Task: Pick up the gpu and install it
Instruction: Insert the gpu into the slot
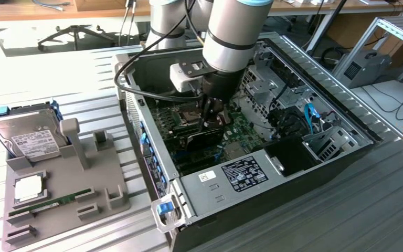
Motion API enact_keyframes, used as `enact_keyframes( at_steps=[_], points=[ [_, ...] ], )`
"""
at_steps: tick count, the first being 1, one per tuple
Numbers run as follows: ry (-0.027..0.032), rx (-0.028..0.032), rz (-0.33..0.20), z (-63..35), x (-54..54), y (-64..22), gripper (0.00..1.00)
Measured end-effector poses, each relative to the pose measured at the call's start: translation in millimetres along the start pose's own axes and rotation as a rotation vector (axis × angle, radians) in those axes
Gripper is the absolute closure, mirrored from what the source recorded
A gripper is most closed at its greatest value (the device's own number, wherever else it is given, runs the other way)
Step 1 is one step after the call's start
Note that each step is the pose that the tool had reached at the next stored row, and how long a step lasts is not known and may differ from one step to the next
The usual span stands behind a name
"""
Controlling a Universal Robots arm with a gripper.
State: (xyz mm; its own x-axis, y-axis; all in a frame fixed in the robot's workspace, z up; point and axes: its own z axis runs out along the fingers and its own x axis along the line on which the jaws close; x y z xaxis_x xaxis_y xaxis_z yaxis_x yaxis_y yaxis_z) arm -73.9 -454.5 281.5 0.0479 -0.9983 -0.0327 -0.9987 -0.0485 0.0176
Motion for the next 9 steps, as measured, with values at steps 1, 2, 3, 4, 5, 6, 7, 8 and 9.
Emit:
enact_keyframes(
  at_steps=[1,2,3,4,5,6,7,8,9],
  points=[
    [0.0000,0.0000,0.000,0.0,-0.1,-0.1,0.89],
    [0.0000,0.0000,0.000,0.0,-0.1,-0.1,0.89],
    [0.0000,0.0000,0.000,0.0,-0.1,-0.1,0.89],
    [0.0000,0.0000,0.000,0.0,-0.1,-0.1,0.89],
    [0.0000,0.0000,0.000,0.0,-0.1,-0.1,0.89],
    [0.0000,0.0000,0.000,0.0,-0.1,-0.1,0.89],
    [0.0000,0.0000,0.000,0.0,-0.1,-0.1,0.89],
    [0.0000,0.0000,0.000,0.0,-0.1,-0.1,0.89],
    [0.0000,0.0000,0.000,0.0,-0.1,-0.1,0.89]
  ],
)
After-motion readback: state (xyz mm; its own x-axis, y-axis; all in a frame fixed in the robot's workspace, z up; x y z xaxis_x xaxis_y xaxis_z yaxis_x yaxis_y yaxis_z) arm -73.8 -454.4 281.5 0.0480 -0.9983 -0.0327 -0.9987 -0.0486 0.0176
